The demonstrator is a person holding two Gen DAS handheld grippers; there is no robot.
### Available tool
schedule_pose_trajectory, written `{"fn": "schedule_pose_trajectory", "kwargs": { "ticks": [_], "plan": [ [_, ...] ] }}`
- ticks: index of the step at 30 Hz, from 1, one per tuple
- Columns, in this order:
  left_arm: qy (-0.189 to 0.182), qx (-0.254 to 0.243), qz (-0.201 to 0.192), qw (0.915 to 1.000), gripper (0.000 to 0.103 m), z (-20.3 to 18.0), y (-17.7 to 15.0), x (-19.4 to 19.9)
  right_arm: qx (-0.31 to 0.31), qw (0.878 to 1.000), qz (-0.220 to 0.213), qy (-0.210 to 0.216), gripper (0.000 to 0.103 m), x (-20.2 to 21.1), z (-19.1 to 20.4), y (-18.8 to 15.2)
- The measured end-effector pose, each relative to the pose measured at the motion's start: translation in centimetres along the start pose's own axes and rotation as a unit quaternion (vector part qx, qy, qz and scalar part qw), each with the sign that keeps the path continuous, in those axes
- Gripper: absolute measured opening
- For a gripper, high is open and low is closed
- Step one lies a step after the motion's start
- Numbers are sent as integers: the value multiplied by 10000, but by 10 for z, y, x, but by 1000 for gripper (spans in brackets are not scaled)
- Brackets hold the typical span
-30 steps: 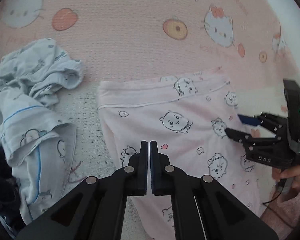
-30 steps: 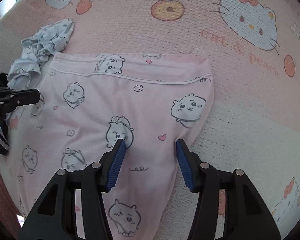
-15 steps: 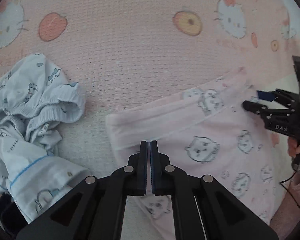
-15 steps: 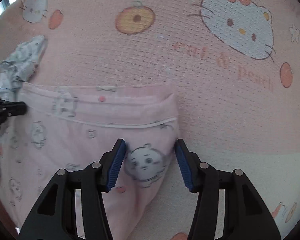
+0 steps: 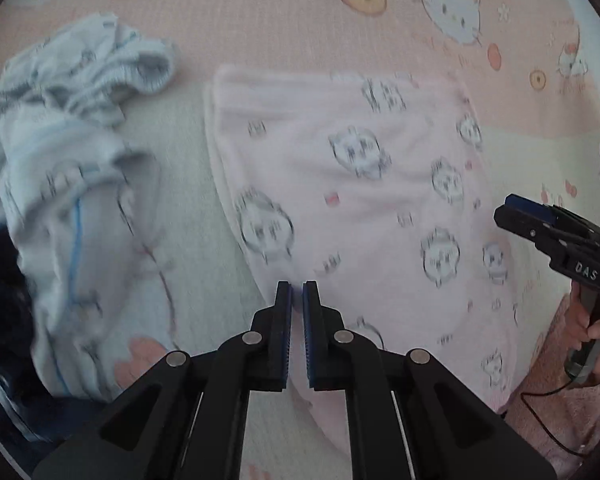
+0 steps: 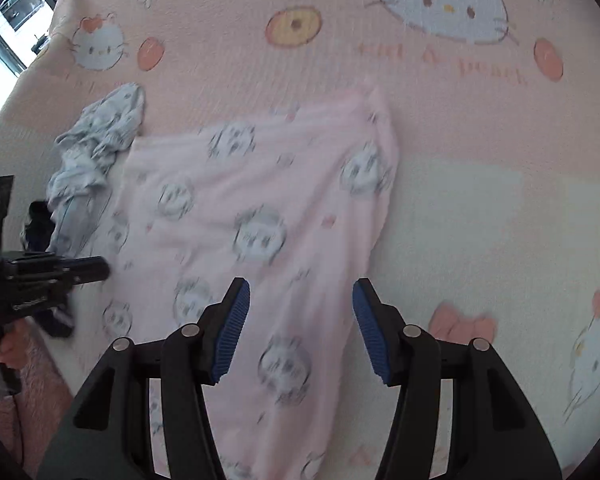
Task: Fold clothes
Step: 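Sweep both open grippers over the pink pants toward the elastic cuffs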
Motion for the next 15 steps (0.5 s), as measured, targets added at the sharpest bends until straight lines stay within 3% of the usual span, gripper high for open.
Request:
{"fn": "schedule_pose_trajectory", "kwargs": {
  "ticks": [2,4,7,9,13,15],
  "plan": [
    [302,-4,60,9995,7,10,-22,0,49,9996,285,18,54,-6,12,-36],
    [1211,-28,44,9926,9,34,-31,10,178,9977,437,-480,52,-5,-1,-61],
    [774,296,-134,9965,9,37,-39,27,-158,9957,359,-833,54,15,-23,-79],
    [-13,325,-312,9990,9,13,-41,36,-91,9973,148,-719,54,26,-11,-79],
    [528,-289,72,9982,9,-10,-65,3,488,9969,58,-607,53,26,29,-82],
    [778,-342,125,9963,9,-2,-75,4,704,9920,301,-1005,52,14,32,-93]
  ]
}}
Point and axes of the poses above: each gripper's, at about its wrist camera, not at the fingertips, and x roughly against the way its jaws point, z to its left, y to its top, the point moved 10 cm from there along -x, roughly the way its jaws point, and after that the axes turned 9 degrees about x, right-handed, at the moved point
